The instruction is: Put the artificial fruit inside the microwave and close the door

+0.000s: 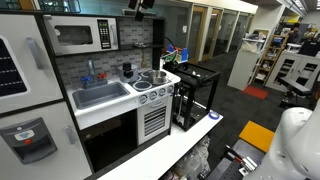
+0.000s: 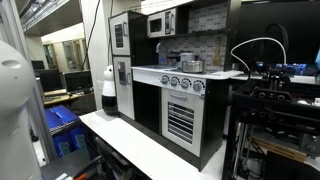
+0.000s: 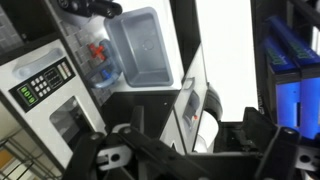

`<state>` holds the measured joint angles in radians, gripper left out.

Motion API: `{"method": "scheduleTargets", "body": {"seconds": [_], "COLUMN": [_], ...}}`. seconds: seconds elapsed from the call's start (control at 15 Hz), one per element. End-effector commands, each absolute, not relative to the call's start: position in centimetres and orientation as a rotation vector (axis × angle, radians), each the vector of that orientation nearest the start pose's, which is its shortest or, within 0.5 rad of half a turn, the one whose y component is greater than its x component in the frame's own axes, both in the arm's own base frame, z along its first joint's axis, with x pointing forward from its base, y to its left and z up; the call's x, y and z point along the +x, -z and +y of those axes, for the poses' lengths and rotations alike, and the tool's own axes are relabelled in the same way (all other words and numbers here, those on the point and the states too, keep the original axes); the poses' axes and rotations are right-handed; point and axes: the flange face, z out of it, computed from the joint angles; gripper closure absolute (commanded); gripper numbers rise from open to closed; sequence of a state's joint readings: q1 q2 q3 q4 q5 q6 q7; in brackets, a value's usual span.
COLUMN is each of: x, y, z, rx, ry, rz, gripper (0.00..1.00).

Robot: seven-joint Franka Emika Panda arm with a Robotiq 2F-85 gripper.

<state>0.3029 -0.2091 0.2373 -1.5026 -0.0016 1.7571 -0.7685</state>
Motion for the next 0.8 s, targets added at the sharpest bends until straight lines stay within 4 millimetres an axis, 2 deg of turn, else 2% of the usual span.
{"method": "scheduleTargets", "body": {"seconds": [0.0,0.13,0.33,0.53,0.73], "x": [39.7,39.4,41.1,43.6,45.5], "y": [-78.6,-78.0,-77.1,-74.6,-71.1], "z": [24.2,22.3,19.2,16.0,14.2], "rx": [-2.586,-2.673,-2.821,-2.902,-2.944], "ry": [0.477,0.369,0.431,0.460,0.442], "rz": [-1.766,-1.640,-1.420,-1.203,-1.022], "gripper": [0.00,0.00,0.00,0.00,0.00]}}
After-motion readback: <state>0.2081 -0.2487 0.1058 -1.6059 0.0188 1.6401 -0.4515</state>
